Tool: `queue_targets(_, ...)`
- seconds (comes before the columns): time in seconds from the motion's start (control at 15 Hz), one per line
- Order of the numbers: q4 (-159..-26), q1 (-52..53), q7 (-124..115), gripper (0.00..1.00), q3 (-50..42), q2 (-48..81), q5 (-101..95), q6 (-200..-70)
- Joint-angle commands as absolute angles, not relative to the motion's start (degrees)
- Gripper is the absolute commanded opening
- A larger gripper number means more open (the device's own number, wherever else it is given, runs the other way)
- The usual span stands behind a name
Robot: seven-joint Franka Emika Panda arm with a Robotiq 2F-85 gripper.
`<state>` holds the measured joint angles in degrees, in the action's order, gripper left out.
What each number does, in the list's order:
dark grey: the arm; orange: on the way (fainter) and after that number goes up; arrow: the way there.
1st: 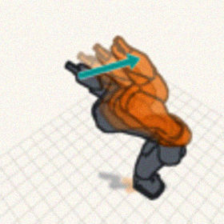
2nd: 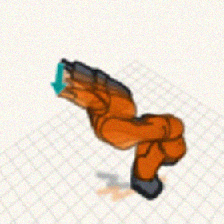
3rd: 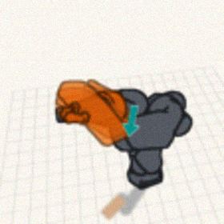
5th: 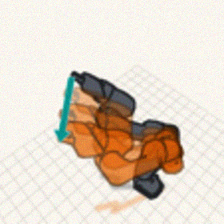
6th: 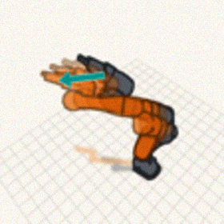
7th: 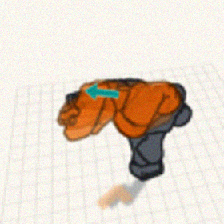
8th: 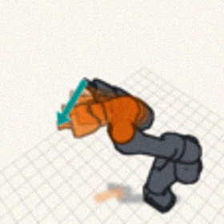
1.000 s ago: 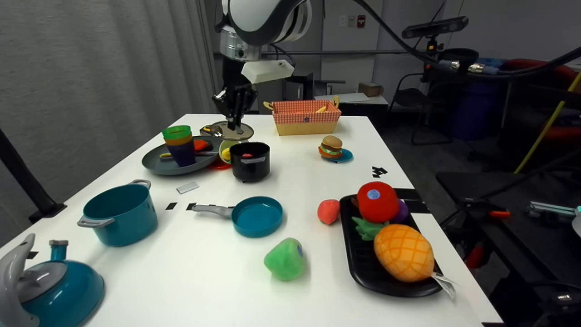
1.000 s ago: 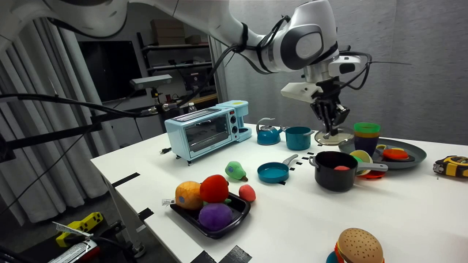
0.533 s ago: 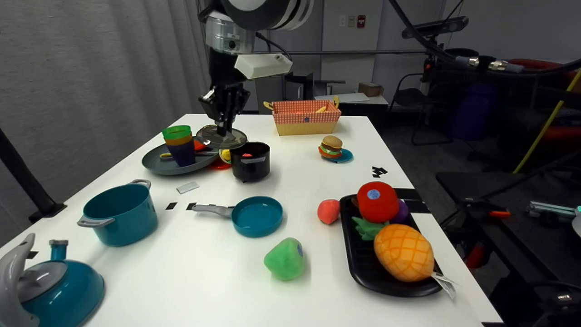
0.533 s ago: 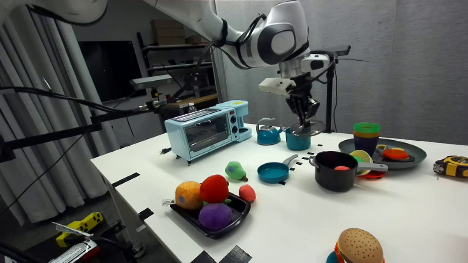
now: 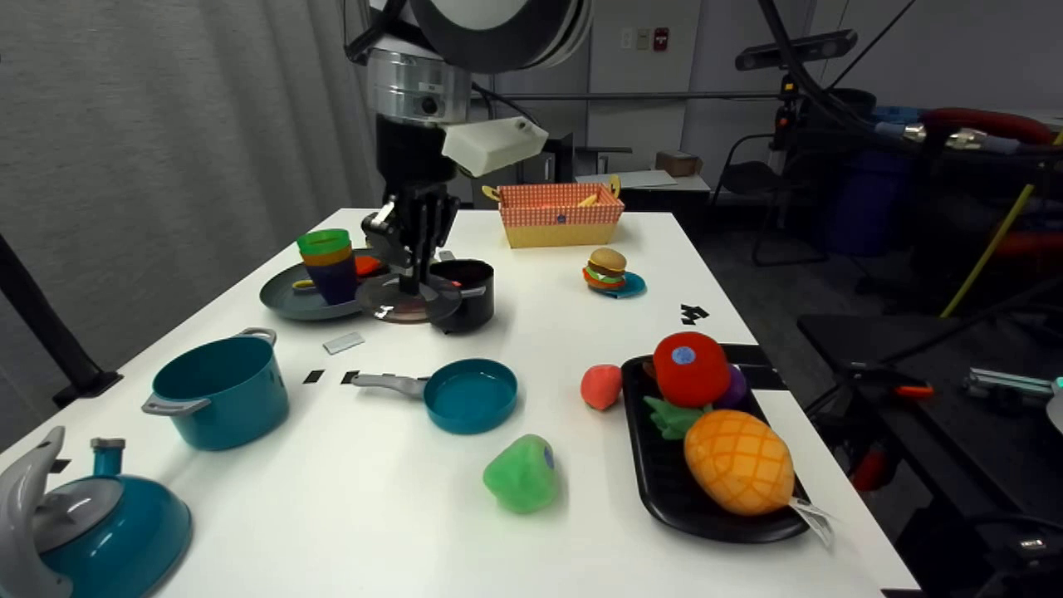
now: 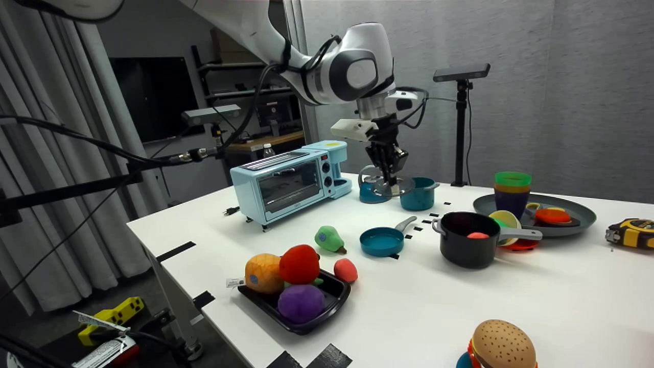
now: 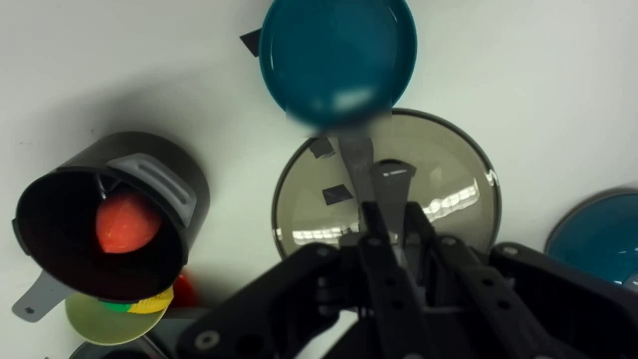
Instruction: Remove the lid from the black pot and put it on the blue pan
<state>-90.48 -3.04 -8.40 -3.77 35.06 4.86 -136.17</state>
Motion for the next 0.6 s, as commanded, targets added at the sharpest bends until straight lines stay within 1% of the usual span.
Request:
queue_targets(0.0, -97.0, -2.4, -6.9, 0.04, -3.4, 32.1, 3.7, -140.5)
queue_targets(0.53, -104.9, -2.0, -7.2, 0.04, -3.8, 30.6, 2.5, -147.1)
